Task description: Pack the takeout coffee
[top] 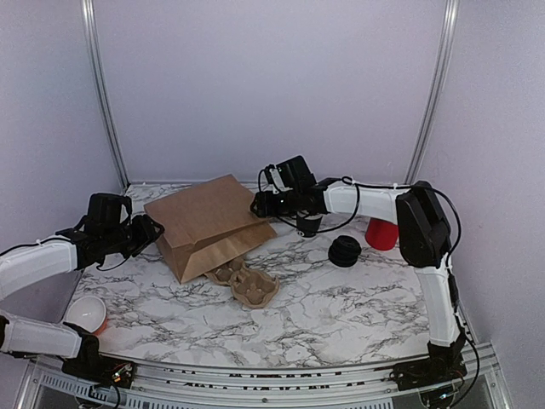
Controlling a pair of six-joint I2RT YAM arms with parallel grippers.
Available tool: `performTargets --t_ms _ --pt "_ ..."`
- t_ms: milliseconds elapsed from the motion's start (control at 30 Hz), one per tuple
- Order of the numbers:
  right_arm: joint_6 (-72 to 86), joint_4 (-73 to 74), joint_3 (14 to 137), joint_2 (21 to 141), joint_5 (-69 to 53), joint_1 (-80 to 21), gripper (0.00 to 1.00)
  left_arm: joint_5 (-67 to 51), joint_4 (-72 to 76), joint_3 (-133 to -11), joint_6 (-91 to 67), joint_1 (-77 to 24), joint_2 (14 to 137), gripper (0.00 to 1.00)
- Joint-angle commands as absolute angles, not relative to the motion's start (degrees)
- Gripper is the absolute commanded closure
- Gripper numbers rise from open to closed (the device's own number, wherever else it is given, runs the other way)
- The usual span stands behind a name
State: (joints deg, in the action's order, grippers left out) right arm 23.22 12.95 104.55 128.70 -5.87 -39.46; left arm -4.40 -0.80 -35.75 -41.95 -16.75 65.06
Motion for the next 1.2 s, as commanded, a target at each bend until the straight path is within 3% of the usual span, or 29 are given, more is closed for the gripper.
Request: performTargets --t_ms 0,200,833,967,1167 --pt "21.03 15.57 108.04 126.48 -1.62 -39.45 0.23 -4.5 -1.96 -34.86 -41.02 -16.04 65.24 0.45" --pt "20.5 17.95 111.82 129.01 -4.12 -39.25 0.21 -4.54 -1.42 -33.97 -41.99 -15.53 64.99 0.48" --pt "20.26 19.61 112.86 130.92 -18.49 -38.3 0.31 -4.72 -1.43 -31.99 -42.37 -14.8 65.35 0.55" --pt "21.28 18.51 112.12 129.49 -22.0 -38.38 0.44 -4.97 -1.23 -32.08 -42.36 -14.69 65.49 0.55" --pt "21.36 17.96 112.0 126.21 -22.87 -38.75 0.75 -5.21 -1.22 -32.07 -42.2 -14.56 64.88 0.55"
